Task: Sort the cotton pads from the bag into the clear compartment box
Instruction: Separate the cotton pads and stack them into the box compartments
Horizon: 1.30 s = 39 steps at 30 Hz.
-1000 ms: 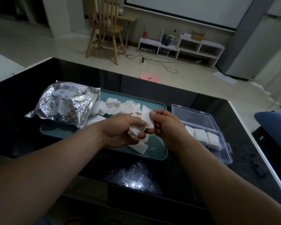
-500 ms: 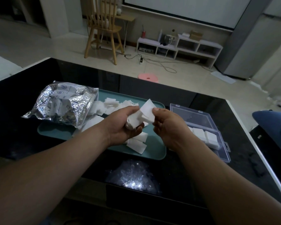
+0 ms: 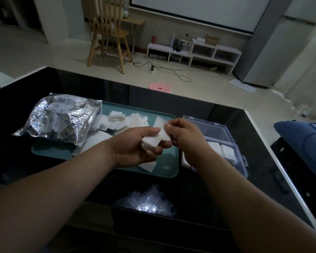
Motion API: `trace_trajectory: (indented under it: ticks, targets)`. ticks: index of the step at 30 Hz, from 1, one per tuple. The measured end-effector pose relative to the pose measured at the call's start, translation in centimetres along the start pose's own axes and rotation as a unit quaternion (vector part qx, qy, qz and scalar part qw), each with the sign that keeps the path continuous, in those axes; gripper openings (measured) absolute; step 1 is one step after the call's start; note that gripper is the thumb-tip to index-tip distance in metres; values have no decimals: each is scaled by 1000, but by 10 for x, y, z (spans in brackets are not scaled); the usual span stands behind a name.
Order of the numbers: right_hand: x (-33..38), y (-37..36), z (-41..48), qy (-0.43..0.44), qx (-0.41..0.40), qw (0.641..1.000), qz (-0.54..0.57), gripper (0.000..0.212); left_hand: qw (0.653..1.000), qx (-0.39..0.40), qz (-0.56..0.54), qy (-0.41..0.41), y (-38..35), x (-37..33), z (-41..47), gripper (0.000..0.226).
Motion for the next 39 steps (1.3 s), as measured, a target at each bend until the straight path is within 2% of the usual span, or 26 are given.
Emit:
trace_trajectory:
  ticks: [4, 6, 8, 11, 13, 16, 19, 21, 23, 25, 28, 32, 35, 39]
  targets:
    - [1, 13, 2, -54, -80, 992, 78, 8, 1000, -8, -4, -18, -3, 2, 2, 28]
    - [3, 19, -1, -67, -52, 987, 139, 10, 998, -38, -19, -56, -4, 3, 5, 42]
    - [5, 18, -8, -54, 7, 987, 154, 10, 996, -42, -39, -70, -7, 4, 9, 53]
    - [6, 11, -20, -39, 25, 992, 118, 8, 997, 10, -63, -47, -16, 7, 16, 60]
    - [4, 14, -24, -9, 1, 997, 76, 7, 996, 26, -71, -40, -22, 10, 21, 52]
    - [-3, 27, -27, 40, -53, 994, -82, 10, 998, 11, -42, -39, -30, 20, 31, 33]
    - [-5, 44, -33, 94, -81, 980, -156, 12, 999, -11, -20, -39, -36, 28, 41, 37]
    - [-6, 57, -38, 138, -32, 967, -210, 25, 999, -22, -11, -41, -40, 31, 48, 42]
    - [-6, 65, -47, 139, 43, 956, -254, 40, 999, -8, -15, -33, -43, 33, 53, 47]
    - [-10, 70, -53, 136, 78, 950, -271, 49, 1000, 13, -19, -11, -47, 38, 59, 53]
    - [-16, 75, -57, 143, 74, 955, -250, 46, 999, 45, -12, 15, -52, 46, 63, 56]
    - [-18, 84, -60, 150, 90, 956, -236, 46, 998, 55, -15, 16, -56, 52, 62, 43]
    - [-16, 80, -62, 153, 112, 953, -238, 53, 998, 60, -16, 17, -56, 52, 62, 43]
    - [-18, 77, -56, 163, 63, 947, -270, 44, 999, 41, -32, 12, -53, 51, 61, 50]
Point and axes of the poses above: each hand's wrist, its own z-axis towards the middle knuckle, its own y-axis out of the back of the hand, x = y × z, the point moved 2 cm from there along z, towards the middle knuckle, and after that the axes turned 13 degrees about -z, right-handed, at the moved point
